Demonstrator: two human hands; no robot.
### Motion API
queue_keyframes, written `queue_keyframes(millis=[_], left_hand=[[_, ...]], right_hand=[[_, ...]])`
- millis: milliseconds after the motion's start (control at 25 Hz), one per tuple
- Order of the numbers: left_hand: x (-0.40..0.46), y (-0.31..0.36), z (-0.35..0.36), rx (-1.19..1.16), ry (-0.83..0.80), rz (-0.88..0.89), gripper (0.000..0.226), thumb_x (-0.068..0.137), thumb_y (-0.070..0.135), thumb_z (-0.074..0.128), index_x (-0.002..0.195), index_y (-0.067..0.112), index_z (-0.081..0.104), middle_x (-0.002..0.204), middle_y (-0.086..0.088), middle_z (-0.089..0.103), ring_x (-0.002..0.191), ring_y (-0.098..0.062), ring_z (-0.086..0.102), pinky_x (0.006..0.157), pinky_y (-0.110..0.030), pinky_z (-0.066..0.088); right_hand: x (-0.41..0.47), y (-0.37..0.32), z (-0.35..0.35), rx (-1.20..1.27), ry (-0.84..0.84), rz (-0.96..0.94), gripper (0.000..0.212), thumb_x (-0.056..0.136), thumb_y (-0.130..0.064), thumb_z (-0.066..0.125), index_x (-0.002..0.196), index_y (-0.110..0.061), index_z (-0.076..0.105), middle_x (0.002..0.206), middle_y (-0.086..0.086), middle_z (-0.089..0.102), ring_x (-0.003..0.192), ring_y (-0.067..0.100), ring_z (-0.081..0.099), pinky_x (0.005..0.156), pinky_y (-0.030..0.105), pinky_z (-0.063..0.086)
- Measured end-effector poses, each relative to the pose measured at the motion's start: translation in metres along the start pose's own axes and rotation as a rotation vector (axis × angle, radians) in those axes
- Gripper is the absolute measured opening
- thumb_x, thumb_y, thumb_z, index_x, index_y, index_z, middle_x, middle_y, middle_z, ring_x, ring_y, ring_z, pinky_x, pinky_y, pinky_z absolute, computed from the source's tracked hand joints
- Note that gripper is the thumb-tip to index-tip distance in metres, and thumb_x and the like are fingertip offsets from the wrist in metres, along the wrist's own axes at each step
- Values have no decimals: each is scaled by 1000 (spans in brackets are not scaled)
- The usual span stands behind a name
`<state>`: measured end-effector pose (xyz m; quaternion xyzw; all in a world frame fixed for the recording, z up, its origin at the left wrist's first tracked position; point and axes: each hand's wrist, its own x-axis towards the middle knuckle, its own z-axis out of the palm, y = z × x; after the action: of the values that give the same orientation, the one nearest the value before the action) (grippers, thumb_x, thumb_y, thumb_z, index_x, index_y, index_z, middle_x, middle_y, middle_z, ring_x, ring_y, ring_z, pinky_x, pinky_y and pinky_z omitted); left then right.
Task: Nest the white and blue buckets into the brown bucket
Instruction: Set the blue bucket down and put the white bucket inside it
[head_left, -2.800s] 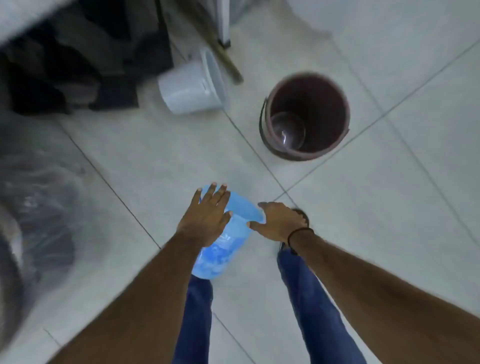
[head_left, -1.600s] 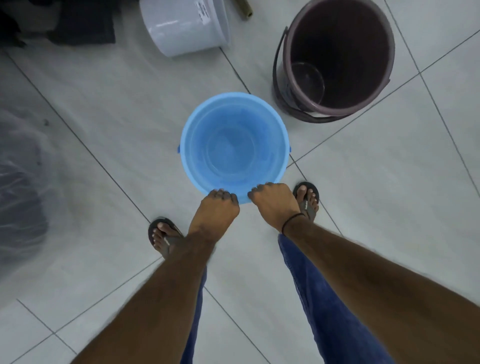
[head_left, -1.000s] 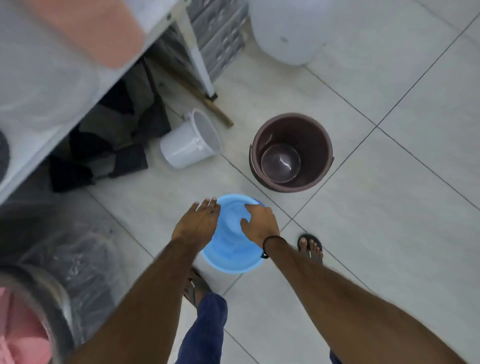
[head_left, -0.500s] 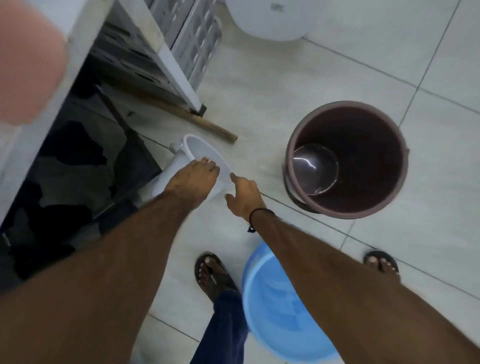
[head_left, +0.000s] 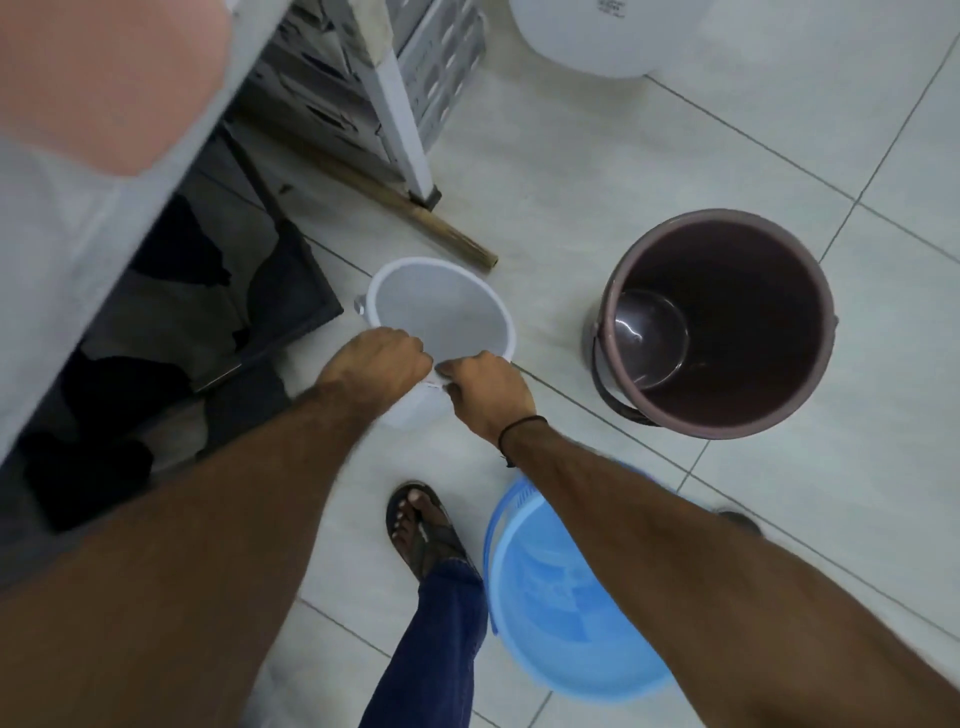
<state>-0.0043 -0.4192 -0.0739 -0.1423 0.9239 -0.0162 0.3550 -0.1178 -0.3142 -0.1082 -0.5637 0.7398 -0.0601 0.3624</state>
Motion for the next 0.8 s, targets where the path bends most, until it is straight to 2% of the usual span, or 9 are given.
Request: queue_keyframes(millis=[80, 120, 240, 320, 440, 640, 720, 800], left_hand=[[-41, 36, -16, -103, 83, -88, 18, 64, 12, 80, 79, 15, 71, 74, -5, 71, 66, -23, 68, 59, -31, 54], [-55, 58, -18, -109, 52, -142, 20, 57, 10, 83, 72, 17, 71, 65, -2, 71, 58, -20, 67, 54, -28, 53], [-79, 122, -8, -255, 68, -300, 31, 41, 0, 84, 60, 15, 65, 52, -2, 65, 45, -21, 62, 47, -25, 50], [-84, 154, 5, -348, 99, -421, 33, 37, -4, 83, 57, 13, 63, 49, -5, 62, 42, -23, 60, 44, -25, 48], [-75, 188, 44, -417, 126, -544, 30, 43, -7, 82, 62, 10, 64, 52, -9, 63, 44, -26, 61, 44, -27, 50], [-58, 221, 94, -428, 181, -608, 35, 34, -9, 78, 53, 13, 59, 44, -5, 59, 37, -24, 58, 38, -21, 43], [-57, 228, 108, -402, 204, -606, 32, 38, -4, 80, 61, 13, 65, 53, -5, 64, 47, -23, 63, 47, -24, 49], [-61, 230, 124, -386, 186, -639, 36, 60, 6, 79, 95, 6, 70, 85, -12, 73, 82, -27, 69, 79, -34, 54]], right_hand=[[-30, -2, -24, -188, -81, -131, 31, 90, -14, 55, 116, -23, 69, 103, 13, 72, 94, 36, 68, 74, 39, 54], [-43, 0, -30, -279, -123, -190, 33, 90, -11, 53, 117, -24, 68, 103, 12, 72, 95, 35, 68, 75, 38, 54], [-75, 5, -34, -474, -208, -354, 38, 89, -4, 46, 116, -21, 67, 106, 9, 71, 96, 33, 69, 74, 37, 53], [-85, 6, -30, -538, -235, -442, 35, 91, -2, 45, 113, -17, 68, 107, 10, 70, 97, 33, 68, 74, 37, 53], [-85, 15, -1, -639, -255, -543, 31, 94, -3, 44, 112, -13, 67, 109, 12, 70, 98, 35, 68, 76, 39, 53], [-65, 29, 49, -787, -285, -652, 33, 96, -8, 45, 123, -14, 63, 121, 15, 65, 109, 37, 64, 84, 40, 52], [-57, 28, 53, -812, -306, -651, 35, 94, -9, 50, 127, -14, 60, 124, 17, 62, 112, 38, 61, 88, 42, 51], [-50, 30, 49, -851, -306, -626, 42, 90, -9, 57, 131, -16, 56, 124, 16, 61, 114, 38, 60, 90, 43, 53]])
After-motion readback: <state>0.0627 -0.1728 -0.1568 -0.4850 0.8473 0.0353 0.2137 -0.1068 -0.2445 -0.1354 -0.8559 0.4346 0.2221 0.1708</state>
